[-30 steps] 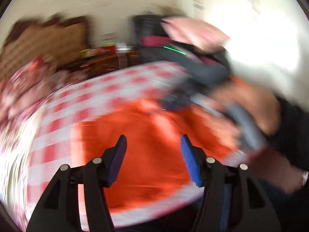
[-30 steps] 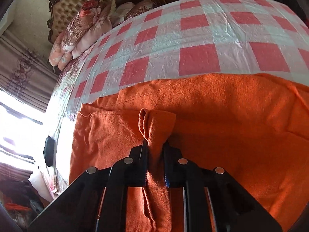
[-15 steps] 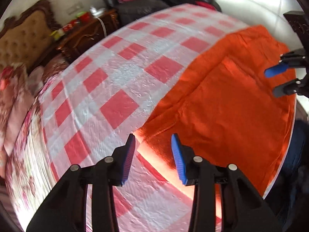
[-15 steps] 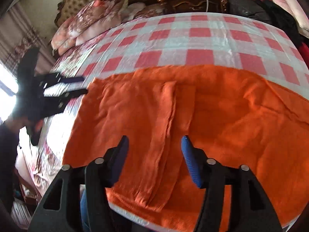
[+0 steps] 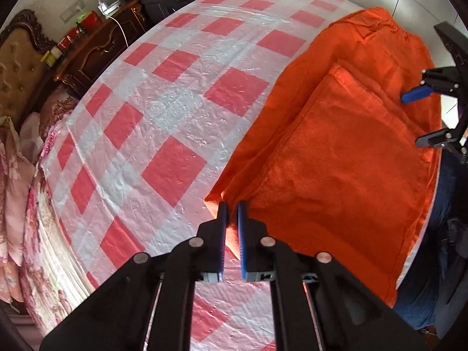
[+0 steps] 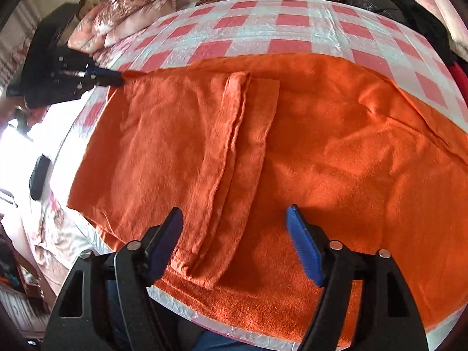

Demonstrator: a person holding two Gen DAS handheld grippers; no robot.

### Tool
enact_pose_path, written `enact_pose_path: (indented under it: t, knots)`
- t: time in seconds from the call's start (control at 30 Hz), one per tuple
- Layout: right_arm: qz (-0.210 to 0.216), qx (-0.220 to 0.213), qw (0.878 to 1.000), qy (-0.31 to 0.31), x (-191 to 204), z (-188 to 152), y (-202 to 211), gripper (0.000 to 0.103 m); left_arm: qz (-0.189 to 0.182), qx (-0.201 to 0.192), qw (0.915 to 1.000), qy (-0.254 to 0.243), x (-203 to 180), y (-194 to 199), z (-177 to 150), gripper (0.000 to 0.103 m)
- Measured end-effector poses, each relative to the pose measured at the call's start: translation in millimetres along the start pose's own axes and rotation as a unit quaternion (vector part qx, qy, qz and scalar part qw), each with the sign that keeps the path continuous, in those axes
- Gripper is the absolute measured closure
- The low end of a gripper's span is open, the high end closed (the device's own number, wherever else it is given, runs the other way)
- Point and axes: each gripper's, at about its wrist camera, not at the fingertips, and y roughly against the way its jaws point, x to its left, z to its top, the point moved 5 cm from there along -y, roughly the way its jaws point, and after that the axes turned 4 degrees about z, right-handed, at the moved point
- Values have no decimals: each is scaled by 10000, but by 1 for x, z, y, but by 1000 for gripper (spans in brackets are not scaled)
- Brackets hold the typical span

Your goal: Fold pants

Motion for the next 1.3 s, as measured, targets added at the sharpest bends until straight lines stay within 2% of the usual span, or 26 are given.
enact_pose_path:
  t: [0.27, 0.33, 0.37, 0.4, 0.43, 0.47, 0.5, 0.53, 0.6, 0.63, 0.67, 0.7, 0.73, 0.77, 0.8, 0.87, 0.9, 0.93, 0.97, 1.0, 1.03, 1.07, 1.17, 1.23, 1.27, 1.3]
  knots:
    - [-264, 67, 9991, 328, 7, -7, -2, 26, 386, -58, 9992, -114, -4, 1, -4, 94]
    - [-362, 94, 9983, 451, 9, -9, -3, 25, 534, -102, 9984, 134, 4, -4, 0, 95]
    - [-412, 109, 9978, 505, 11, -9, -4, 24, 680, -159, 9969, 351, 10, -7, 2, 88]
    - [-452, 119, 9976, 512, 12, -9, -5, 23, 1030, -258, 9917, 724, 19, -7, 1, 87]
    - [-468, 116, 9976, 491, 12, -9, -5, 23, 1272, -369, 9854, 1066, 24, -1, -4, 80]
    - [-470, 106, 9977, 475, 12, -9, -5, 23, 1219, -577, 9799, 1473, 26, 9, -11, 71]
    - [-465, 98, 9977, 484, 12, -9, -5, 23, 1004, -933, 9709, 1965, 25, 27, -24, 69]
    - [-453, 92, 9977, 498, 11, -9, -4, 23, 980, -1200, 9572, 2445, 27, 45, -39, 69]
    - [-430, 103, 9977, 513, 11, -8, -5, 22, 943, -1610, 9132, 3622, 29, 78, -82, 70]
    - [-428, 122, 9977, 520, 11, -7, -5, 22, 659, -1932, 8781, 4326, 26, 94, -108, 71]
    - [-420, 138, 9976, 524, 11, -7, -5, 22, 36, -2407, 8174, 5234, 16, 110, -144, 71]
    - [-403, 150, 9978, 509, 11, -6, -4, 22, -447, -2675, 7682, 5799, 4, 116, -167, 70]
    - [-373, 147, 9981, 459, 10, -4, -3, 22, -979, -2884, 7139, 6306, -15, 115, -192, 67]
    - [-364, 90, 9986, 379, 9, 0, -2, 22, -1463, -2993, 6682, 6653, -37, 109, -210, 62]
    - [-432, 12, 9984, 373, 10, 4, 0, 23, -1879, -2978, 6325, 6899, -62, 100, -222, 60]
    - [-586, -164, 9965, 565, 18, 16, 4, 25, -2477, -2876, 5820, 7192, -98, 81, -230, 59]
    - [-655, -268, 9946, 765, 28, 25, 6, 29, -2822, -2926, 5470, 7318, -112, 71, -230, 59]
    - [-670, -375, 9930, 900, 36, 33, 7, 33, -3037, -2978, 5227, 7388, -118, 64, -228, 59]
    - [-664, -502, 9913, 1017, 44, 42, 8, 35, -3144, -2974, 5044, 7472, -122, 56, -227, 59]
    - [-754, -597, 9887, 1153, 53, 54, 8, 42, -3248, -2982, 4832, 7563, -124, 48, -225, 59]
    - [-793, -626, 9877, 1190, 57, 60, 7, 48, -3411, -3015, 4665, 7584, -125, 42, -221, 59]
    - [-779, -688, 9871, 1215, 62, 69, 7, 49, -3512, -2996, 4601, 7584, -126, 37, -218, 59]
    - [-697, -745, 9871, 1231, 70, 90, 7, 49, -3537, -3125, 4479, 7593, -122, 30, -210, 60]
    - [-630, -721, 9882, 1195, 72, 96, 7, 49, -3560, -3135, 4465, 7587, -115, 24, -207, 60]
    - [-611, -699, 9886, 1188, 72, 99, 6, 49, -3592, -3102, 4500, 7565, -113, 21, -203, 60]
    - [-615, -684, 9884, 1212, 74, 100, 6, 49, -3574, -2941, 4599, 7578, -112, 14, -199, 60]
